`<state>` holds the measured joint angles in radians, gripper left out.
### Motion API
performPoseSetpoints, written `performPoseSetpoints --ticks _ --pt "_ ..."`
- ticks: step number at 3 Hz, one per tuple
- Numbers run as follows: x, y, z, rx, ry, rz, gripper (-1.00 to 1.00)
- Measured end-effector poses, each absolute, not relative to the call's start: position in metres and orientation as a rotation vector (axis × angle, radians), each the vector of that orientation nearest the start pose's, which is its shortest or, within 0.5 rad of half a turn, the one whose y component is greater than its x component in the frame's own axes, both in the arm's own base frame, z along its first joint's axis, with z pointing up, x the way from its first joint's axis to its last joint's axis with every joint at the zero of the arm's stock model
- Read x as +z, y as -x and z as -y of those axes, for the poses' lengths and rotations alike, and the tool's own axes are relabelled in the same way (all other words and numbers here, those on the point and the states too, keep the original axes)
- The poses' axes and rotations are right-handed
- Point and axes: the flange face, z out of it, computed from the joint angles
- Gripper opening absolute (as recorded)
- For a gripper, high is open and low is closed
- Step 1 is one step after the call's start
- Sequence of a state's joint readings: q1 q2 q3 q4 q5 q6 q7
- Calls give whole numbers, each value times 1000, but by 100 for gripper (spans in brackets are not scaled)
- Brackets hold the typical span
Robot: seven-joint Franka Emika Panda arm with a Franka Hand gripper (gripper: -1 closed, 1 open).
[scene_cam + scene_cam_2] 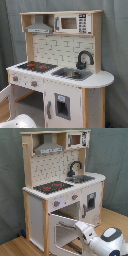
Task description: Play with the kitchen
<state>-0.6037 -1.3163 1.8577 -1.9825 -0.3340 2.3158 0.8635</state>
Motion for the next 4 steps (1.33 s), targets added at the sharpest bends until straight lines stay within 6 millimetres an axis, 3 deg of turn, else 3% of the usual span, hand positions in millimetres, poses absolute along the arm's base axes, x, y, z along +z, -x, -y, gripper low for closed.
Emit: performPoseSetpoints --ticks 1,2,3,4 --pt "214 -155 -549 1303 -1677 -767 100" --pt "207 -182 -506 1229 -1666 -692 100" --pt "203 -230 -463 1145 -1683 -596 100" --pt "200 -263 -456 1127 -1718 -596 100"
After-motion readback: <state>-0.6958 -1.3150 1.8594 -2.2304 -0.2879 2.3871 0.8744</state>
